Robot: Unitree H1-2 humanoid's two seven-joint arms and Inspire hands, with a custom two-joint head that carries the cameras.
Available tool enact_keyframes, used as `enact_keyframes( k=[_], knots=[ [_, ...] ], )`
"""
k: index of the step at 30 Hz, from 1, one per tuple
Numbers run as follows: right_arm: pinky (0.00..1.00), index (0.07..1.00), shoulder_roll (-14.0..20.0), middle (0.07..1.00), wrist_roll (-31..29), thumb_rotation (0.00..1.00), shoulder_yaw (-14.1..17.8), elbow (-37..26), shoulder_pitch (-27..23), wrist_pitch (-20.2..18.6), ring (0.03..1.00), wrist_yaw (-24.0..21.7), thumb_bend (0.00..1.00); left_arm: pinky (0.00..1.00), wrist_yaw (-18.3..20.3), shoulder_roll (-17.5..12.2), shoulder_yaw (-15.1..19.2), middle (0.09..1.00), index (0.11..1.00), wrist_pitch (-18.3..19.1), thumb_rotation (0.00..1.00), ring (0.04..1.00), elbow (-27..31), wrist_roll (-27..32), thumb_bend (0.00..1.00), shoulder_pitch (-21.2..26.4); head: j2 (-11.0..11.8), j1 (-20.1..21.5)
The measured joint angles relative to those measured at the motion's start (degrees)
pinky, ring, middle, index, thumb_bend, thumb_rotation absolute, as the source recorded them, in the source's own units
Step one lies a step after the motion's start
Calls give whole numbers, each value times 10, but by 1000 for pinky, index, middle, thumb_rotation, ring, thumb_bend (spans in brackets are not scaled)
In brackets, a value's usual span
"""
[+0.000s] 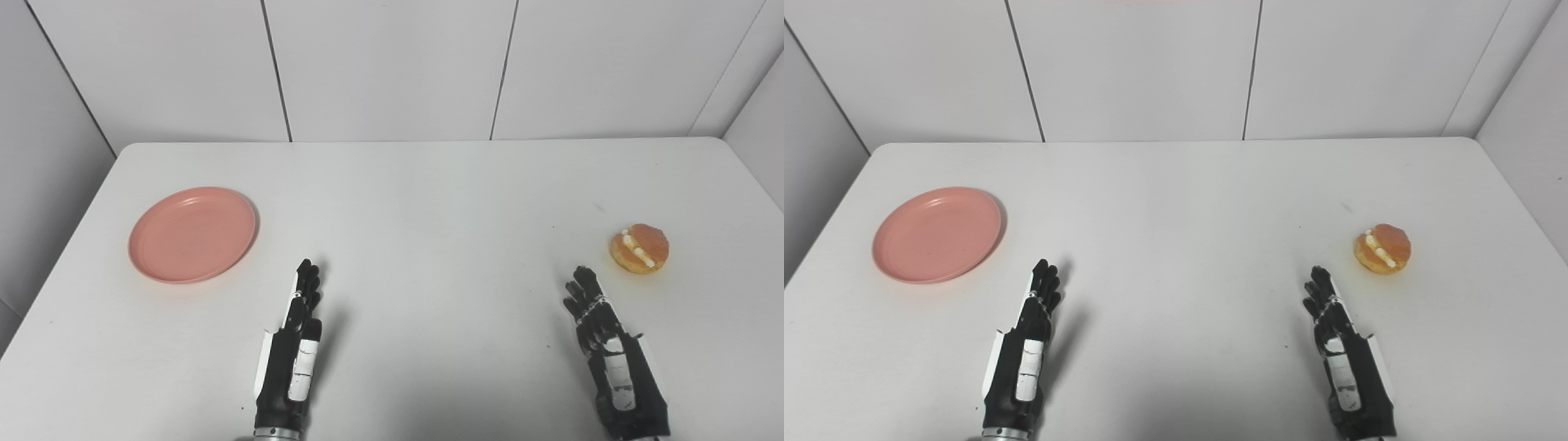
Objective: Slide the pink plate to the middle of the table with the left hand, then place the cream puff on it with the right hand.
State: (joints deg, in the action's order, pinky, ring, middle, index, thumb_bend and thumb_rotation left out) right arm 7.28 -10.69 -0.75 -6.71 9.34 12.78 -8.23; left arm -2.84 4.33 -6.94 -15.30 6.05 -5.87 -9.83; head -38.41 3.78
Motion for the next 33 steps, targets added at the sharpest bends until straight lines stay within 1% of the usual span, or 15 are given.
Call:
enact_keyframes(
  k=[2,5,9,14,19,21,22,23,25,27,29,33],
  knots=[
    [1000,965,0,1000,0,950,0,0,0,0,999,0,935,1000,2,2,2,1000,1000,14,948,1000,6,15,726,0,1,2],
    [1000,961,0,1000,0,943,0,-1,0,0,997,0,935,1000,7,3,5,1000,1000,35,954,1000,15,34,725,0,0,4],
    [1000,959,0,1000,0,942,0,-1,0,0,999,0,932,1000,9,3,6,1000,1000,54,961,1000,24,39,714,0,-1,4],
    [1000,966,-2,1000,2,944,1,-1,0,0,999,2,924,1000,12,3,9,1000,1000,56,948,1000,25,45,713,0,-1,4],
    [1000,962,-10,1000,6,938,6,0,0,1,993,6,920,1000,13,3,21,1000,1000,58,921,1000,25,51,763,4,-2,7],
    [1000,957,-10,1000,6,936,8,0,0,1,990,6,924,1000,13,3,33,1000,1000,64,932,1000,26,58,787,8,-3,7],
    [1000,955,-10,1000,5,932,8,0,0,1,985,6,926,1000,13,2,38,1000,1000,66,957,1000,26,58,819,9,-3,8],
    [1000,955,-10,1000,5,931,8,0,0,1,984,5,926,1000,13,1,41,1000,1000,66,966,1000,26,58,830,10,-3,8],
    [995,956,-11,1000,4,933,9,0,0,1,982,6,927,1000,15,0,45,1000,1000,63,992,1000,25,63,839,10,-3,9],
    [997,955,-11,1000,4,931,9,0,0,1,982,6,929,1000,19,-2,50,1000,1000,58,998,1000,24,70,844,10,-2,10],
    [996,952,-11,1000,3,929,9,0,0,1,984,6,933,1000,23,-8,57,1000,1000,55,1000,1000,25,73,821,8,-4,11],
    [998,956,-13,1000,3,934,9,-2,1,1,988,7,932,1000,31,-18,80,1000,1000,72,1000,1000,37,97,833,6,-4,12]
  ],
)
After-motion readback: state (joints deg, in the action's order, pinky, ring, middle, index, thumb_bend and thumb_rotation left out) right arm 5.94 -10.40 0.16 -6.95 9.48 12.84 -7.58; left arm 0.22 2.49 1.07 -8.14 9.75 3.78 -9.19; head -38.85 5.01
